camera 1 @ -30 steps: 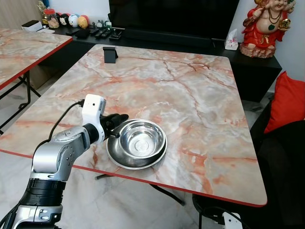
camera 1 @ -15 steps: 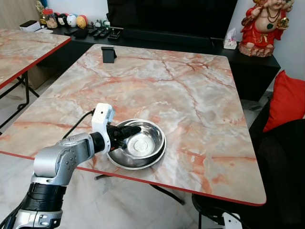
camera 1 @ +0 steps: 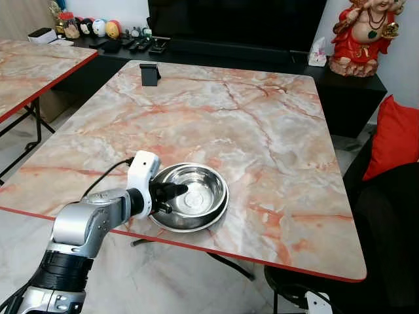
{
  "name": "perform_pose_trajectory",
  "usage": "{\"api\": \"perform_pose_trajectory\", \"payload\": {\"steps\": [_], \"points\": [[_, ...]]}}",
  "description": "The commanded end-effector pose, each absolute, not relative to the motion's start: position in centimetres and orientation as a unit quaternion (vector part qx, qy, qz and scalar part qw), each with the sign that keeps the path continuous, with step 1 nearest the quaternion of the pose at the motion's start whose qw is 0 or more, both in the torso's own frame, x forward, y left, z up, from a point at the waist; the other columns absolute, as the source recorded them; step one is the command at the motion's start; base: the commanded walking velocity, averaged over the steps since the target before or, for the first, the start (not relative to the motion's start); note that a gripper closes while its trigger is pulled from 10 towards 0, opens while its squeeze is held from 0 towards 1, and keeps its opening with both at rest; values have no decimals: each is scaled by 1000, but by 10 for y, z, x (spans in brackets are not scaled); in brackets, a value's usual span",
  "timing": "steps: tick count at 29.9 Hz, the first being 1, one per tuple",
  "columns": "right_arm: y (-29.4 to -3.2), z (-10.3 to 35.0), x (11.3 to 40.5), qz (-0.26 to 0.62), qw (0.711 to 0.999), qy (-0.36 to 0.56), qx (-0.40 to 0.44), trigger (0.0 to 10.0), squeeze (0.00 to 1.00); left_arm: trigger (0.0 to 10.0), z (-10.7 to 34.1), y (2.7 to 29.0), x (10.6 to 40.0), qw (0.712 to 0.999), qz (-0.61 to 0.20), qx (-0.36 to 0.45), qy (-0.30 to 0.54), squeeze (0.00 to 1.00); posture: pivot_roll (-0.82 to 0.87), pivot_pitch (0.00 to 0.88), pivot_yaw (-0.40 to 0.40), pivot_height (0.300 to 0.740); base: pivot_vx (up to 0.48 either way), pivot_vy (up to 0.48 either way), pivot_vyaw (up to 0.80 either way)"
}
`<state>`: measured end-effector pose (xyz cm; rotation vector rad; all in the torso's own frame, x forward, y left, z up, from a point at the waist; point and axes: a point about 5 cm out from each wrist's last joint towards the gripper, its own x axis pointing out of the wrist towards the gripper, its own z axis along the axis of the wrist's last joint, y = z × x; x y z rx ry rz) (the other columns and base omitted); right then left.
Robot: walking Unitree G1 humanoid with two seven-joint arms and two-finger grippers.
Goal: Setting the table
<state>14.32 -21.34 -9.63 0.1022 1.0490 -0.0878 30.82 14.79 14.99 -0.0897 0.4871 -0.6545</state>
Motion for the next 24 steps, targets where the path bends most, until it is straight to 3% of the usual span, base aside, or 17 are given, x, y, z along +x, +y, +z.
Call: {"api": "perform_pose_trajectory", "payload": {"steps": [1, 9, 15, 24], "points": [[-213, -97, 142, -39, 861, 505, 47, 10000, 0, 10000, 147, 145, 308, 919, -313, -33, 236, 0, 38, 0, -22, 740, 0, 0, 0], [-214, -97, 142, -40, 861, 504, 48, 10000, 0, 10000, 142, 142, 310, 924, -297, -36, 238, 0, 37, 3, -24, 740, 0, 0, 0], [-214, -97, 142, -39, 861, 505, 48, 10000, 0, 10000, 143, 151, 322, 946, -231, -47, 220, 0, 36, 9, -25, 740, 0, 0, 0], [-214, -97, 142, -41, 861, 505, 48, 10000, 0, 10000, 146, 149, 324, 949, -223, -58, 214, 0, 33, 16, -26, 740, 0, 0, 0]]}}
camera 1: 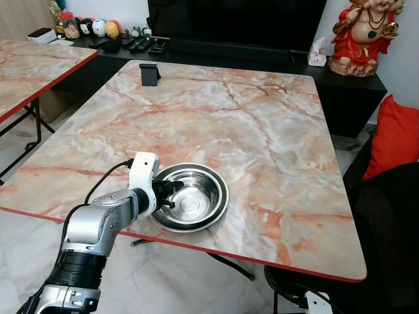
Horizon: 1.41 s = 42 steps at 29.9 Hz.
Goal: Setting the table
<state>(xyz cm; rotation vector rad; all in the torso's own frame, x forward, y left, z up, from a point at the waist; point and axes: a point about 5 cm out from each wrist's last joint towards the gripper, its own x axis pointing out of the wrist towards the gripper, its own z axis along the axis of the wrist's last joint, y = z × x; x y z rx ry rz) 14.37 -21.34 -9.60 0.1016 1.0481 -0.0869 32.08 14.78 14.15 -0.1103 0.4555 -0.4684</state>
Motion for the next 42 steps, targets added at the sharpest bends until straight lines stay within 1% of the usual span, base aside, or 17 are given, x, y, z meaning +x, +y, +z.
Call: {"api": "perform_pose_trajectory", "payload": {"steps": [1, 12, 27, 29, 37, 38, 42], "points": [[-214, -97, 142, -41, 861, 505, 48, 10000, 0, 10000, 146, 149, 324, 949, -223, -58, 214, 0, 33, 16, -26, 740, 0, 0, 0], [-214, -96, 143, -39, 861, 505, 48, 10000, 0, 10000, 146, 149, 326, 954, -213, -41, 208, 0, 35, 17, -27, 740, 0, 0, 0], [-214, -96, 143, -38, 861, 505, 49, 10000, 0, 10000, 150, 148, 328, 959, -205, -39, 191, 0, 35, 18, -27, 740, 0, 0, 0], [-214, -96, 143, -39, 861, 504, 49, 10000, 0, 10000, 153, 148, 330, 963, -199, -29, 178, 0, 36, 18, -28, 740, 0, 0, 0], [-214, -96, 143, -38, 861, 505, 49, 10000, 0, 10000, 164, 145, 332, 969, -197, -48, 138, 0, 34, 19, -28, 740, 0, 0, 0], [-214, -96, 143, -38, 861, 505, 49, 10000, 0, 10000, 170, 144, 333, 972, -199, -57, 114, 0, 35, 17, -29, 740, 0, 0, 0], [-214, -96, 143, -37, 861, 505, 48, 10000, 0, 10000, 181, 142, 332, 974, -200, -79, 69, 0, 35, 18, -29, 740, 0, 0, 0]]}}
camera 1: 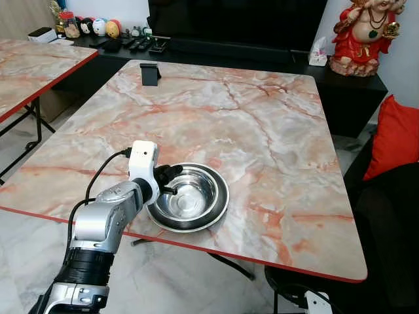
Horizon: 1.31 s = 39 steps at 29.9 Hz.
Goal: Setting the table
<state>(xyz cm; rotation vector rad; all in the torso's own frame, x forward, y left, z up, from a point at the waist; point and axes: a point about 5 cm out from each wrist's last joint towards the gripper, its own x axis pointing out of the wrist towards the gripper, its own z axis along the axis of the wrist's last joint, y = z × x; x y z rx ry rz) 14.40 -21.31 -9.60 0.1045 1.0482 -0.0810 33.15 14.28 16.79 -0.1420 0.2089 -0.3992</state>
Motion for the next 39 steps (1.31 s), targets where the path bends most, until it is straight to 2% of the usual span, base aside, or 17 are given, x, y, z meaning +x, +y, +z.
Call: {"api": "perform_pose_trajectory", "payload": {"steps": [1, 3, 6, 12, 16, 27, 36, 39], "points": [[-214, -96, 143, -37, 861, 505, 48, 10000, 0, 10000, 182, 143, 332, 975, -199, -83, 62, 0, 35, 18, -29, 740, 0, 0, 0], [-214, -96, 143, -37, 861, 504, 49, 10000, 0, 10000, 186, 144, 332, 978, -190, -73, 38, 0, 37, 17, -30, 740, 0, 0, 0], [-214, -96, 143, -40, 863, 500, 53, 10000, 0, 10000, 196, 144, 325, 984, -168, 29, -50, 0, 40, 14, -30, 740, 0, 0, 0], [-213, -96, 143, -47, 867, 493, 59, 10000, 0, 10000, 186, 144, 317, 979, -149, 102, -94, 0, 39, 7, -31, 740, 0, 0, 0], [-214, -96, 141, -57, 867, 491, 58, 10000, 0, 10000, 185, 149, 310, 976, -138, 122, -118, 0, 34, 0, -32, 740, 0, 0, 0], [-215, -97, 139, -61, 869, 487, 56, 10000, 0, 10000, 177, 158, 296, 981, -91, 109, -134, 0, 32, 0, -28, 740, 0, 0, 0], [-212, -98, 138, -65, 870, 484, 63, 10000, 0, 10000, 180, 154, 302, 985, -79, 66, -135, 0, 26, 0, -12, 740, 0, 0, 0], [-213, -97, 138, -65, 872, 481, 64, 10000, 0, 10000, 181, 148, 303, 983, -90, 77, -139, 0, 40, 0, -17, 740, 0, 266, 0]]}}
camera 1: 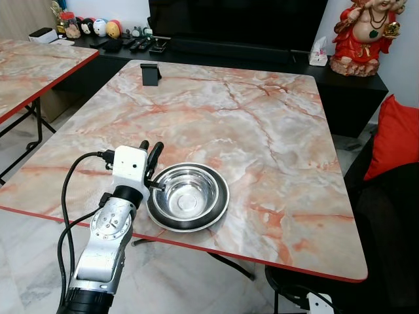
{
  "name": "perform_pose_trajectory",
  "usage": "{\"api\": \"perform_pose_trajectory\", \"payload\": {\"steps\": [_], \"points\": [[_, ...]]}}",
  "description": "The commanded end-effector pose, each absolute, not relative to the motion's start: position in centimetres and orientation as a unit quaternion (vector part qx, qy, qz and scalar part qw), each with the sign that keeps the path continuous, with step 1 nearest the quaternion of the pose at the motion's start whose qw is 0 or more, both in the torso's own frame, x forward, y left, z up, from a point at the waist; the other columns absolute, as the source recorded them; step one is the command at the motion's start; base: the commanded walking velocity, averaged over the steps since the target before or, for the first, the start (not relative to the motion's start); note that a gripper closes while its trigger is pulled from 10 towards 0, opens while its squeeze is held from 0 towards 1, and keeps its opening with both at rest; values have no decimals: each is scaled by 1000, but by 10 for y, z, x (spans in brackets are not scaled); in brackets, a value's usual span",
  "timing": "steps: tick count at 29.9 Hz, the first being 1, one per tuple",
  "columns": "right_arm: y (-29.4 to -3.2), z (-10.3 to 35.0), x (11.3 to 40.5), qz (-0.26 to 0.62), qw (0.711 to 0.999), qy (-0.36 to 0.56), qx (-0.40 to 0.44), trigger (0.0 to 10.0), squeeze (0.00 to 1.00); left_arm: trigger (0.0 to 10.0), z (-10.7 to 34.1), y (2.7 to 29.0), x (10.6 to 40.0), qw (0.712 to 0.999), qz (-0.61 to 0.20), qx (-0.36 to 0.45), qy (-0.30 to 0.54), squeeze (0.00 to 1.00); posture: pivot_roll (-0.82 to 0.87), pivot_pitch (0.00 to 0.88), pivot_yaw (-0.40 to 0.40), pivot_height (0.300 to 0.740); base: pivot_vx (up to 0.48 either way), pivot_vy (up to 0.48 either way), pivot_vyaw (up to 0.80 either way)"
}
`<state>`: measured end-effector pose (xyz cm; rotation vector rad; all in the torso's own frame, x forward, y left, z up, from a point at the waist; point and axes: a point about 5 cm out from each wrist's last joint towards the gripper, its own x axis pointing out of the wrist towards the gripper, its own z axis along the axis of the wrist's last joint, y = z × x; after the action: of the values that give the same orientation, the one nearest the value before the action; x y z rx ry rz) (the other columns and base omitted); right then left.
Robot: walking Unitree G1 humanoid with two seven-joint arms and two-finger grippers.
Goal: Setting the table
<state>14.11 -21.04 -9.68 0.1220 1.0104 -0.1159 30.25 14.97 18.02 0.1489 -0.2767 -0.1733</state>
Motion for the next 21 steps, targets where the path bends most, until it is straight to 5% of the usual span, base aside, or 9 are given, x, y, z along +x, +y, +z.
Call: {"api": "perform_pose_trajectory", "payload": {"steps": [1, 21], "points": [[-213, -97, 138, -65, 872, 481, 64, 10000, 0, 10000, 181, 147, 303, 983, -91, 78, -140, 0, 40, 0, -17, 740, 0, 266, 0], [-215, -96, 139, -61, 873, 479, 59, 10000, 0, 10000, 182, 144, 307, 987, -85, 52, -126, 0, 36, 0, -21, 740, 0, 284, 0]]}}
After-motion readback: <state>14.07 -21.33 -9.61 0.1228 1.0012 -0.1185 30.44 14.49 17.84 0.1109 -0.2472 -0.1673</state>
